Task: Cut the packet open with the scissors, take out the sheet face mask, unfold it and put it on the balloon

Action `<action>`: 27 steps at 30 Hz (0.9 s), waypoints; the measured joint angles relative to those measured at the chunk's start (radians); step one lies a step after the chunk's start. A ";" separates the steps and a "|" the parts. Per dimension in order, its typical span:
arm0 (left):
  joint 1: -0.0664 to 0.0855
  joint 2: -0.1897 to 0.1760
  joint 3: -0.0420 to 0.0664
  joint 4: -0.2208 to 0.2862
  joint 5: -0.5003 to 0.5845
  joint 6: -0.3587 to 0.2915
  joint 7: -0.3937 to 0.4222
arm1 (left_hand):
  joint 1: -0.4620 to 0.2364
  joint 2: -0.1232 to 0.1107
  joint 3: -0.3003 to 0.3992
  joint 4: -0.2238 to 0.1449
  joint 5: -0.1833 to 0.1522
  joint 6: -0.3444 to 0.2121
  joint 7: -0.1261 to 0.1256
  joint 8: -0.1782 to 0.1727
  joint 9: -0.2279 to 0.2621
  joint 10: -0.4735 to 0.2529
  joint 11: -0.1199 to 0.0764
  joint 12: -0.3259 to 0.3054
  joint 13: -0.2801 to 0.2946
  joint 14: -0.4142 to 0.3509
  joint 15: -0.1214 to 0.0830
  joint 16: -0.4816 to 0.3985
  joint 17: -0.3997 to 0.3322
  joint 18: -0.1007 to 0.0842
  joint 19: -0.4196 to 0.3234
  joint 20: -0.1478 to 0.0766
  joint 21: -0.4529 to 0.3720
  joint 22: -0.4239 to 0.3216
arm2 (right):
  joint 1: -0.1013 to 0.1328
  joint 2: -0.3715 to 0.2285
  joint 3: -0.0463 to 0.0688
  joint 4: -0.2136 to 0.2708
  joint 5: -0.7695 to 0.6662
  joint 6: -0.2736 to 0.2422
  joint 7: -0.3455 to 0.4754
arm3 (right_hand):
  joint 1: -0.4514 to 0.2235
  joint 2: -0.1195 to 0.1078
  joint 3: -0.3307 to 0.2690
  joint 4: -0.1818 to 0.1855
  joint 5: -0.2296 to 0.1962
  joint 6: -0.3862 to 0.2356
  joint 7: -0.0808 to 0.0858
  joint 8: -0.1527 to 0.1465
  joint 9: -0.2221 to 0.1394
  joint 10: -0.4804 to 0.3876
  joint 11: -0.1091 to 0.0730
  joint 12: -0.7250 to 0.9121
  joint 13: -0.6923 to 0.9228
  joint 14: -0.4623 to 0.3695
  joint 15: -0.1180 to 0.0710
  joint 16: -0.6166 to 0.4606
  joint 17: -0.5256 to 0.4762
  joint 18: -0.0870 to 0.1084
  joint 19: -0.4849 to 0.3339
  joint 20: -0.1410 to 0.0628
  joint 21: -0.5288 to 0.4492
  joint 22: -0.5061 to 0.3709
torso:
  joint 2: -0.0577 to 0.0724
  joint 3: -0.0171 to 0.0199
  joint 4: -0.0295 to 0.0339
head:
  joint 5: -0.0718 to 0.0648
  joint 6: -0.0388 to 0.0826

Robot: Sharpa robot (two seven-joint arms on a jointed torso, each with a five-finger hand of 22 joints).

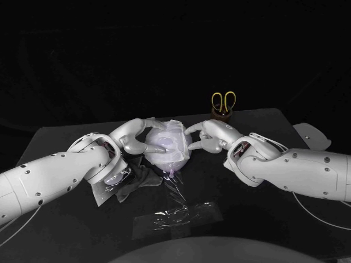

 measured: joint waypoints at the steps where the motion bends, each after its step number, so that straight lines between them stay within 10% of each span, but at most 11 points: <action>1: 0.000 0.000 0.000 0.000 0.000 0.000 0.000 | 0.000 0.000 0.000 0.000 0.000 0.000 0.000 0.000 0.000 0.000 0.000 0.000 0.000 0.000 0.000 0.000 0.000 0.000 0.000 0.000 0.000 0.000 | 0.000 0.002 0.000 -0.002 0.000 0.000 0.000 | 0.000 0.000 0.000 0.000 0.000 0.000 0.000 0.000 0.000 0.000 0.000 0.000 0.000 0.000 0.000 0.000 0.000 0.000 0.000 0.000 0.000 0.000 | 0.000 0.0000 -0.0001 | 0.000 0.000; 10: 0.000 -0.002 0.000 -0.001 0.001 0.000 -0.001 | -0.005 0.005 0.004 0.001 0.000 0.000 0.000 0.000 0.000 0.005 -0.003 0.000 0.000 0.000 0.000 0.000 0.001 0.000 0.000 0.000 0.000 0.001 | 0.000 0.020 0.000 -0.010 -0.002 -0.008 -0.002 | 0.000 0.000 0.000 0.000 0.000 0.000 0.000 0.000 -0.001 0.000 0.000 0.000 0.000 0.003 -0.003 -0.001 0.000 0.000 0.006 0.006 0.000 0.006 | 0.000 0.0007 -0.0007 | -0.002 -0.001; 27: 0.000 -0.001 0.000 -0.001 0.003 0.002 -0.002 | 0.000 0.011 0.006 0.000 0.000 0.004 -0.004 0.000 0.003 0.007 0.000 0.000 0.000 0.000 0.000 0.000 0.001 0.000 0.000 0.000 0.000 0.001 | -0.001 0.049 0.000 -0.015 -0.088 -0.086 -0.030 | -0.045 0.036 -0.028 0.002 0.000 0.184 0.020 0.053 -0.011 0.007 0.007 0.019 0.002 0.012 0.017 0.000 0.000 -0.007 0.053 0.033 0.032 0.055 | 0.000 0.0006 -0.0008 | -0.005 0.000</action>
